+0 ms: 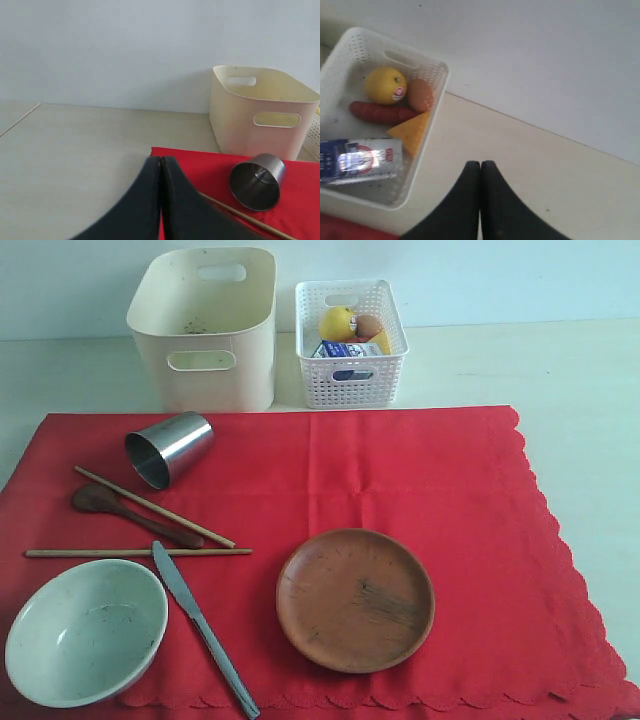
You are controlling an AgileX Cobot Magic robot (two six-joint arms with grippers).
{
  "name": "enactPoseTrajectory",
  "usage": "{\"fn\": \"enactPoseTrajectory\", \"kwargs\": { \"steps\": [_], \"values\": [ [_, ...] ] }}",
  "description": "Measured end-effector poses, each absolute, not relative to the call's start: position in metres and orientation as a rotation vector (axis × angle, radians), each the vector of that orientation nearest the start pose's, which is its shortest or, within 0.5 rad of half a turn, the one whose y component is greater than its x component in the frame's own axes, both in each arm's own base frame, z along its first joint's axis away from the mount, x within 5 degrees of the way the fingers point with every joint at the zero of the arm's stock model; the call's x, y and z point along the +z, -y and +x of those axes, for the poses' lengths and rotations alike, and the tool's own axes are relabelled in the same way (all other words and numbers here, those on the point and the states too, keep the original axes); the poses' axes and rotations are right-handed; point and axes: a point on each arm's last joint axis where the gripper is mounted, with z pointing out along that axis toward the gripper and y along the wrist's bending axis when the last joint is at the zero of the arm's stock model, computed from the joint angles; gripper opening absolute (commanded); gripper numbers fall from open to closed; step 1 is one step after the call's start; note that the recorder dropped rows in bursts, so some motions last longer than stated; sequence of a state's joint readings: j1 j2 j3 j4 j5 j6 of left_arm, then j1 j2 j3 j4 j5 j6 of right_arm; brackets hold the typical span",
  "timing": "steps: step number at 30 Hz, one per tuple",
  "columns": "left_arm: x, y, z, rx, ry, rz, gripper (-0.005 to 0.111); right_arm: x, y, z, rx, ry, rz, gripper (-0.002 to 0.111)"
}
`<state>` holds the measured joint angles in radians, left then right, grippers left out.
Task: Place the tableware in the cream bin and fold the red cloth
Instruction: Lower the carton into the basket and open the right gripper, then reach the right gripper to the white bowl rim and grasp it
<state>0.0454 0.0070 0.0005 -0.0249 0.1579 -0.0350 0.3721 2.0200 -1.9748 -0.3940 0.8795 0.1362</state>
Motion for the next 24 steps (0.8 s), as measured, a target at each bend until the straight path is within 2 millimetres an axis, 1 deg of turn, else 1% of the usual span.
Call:
{"fn": "enactPoseTrajectory", "kwargs": {
  "steps": [3,8,14,17,24],
  "values": [
    [0.198,-0.002,0.057,-0.014,-1.647,-0.084,0.001,0.337,-0.149,0.440,-0.145,-2.307,-0.440,0.000],
    [0.198,-0.002,0.057,-0.014,-1.647,-0.084,0.001,0.345,-0.152,0.430,-0.054,-2.328,-0.467,0.000],
    [0.198,-0.002,0.057,-0.014,-1.647,-0.084,0.001,0.345,-0.160,0.422,0.080,-2.355,-0.514,0.000],
    [0.198,-0.002,0.057,-0.014,-1.647,-0.084,0.001,0.335,-0.162,0.416,0.139,-2.362,-0.530,0.000],
    [0.198,-0.002,0.057,-0.014,-1.647,-0.084,0.001,0.295,-0.159,0.397,0.189,-2.366,-0.541,0.000]
  ]
}}
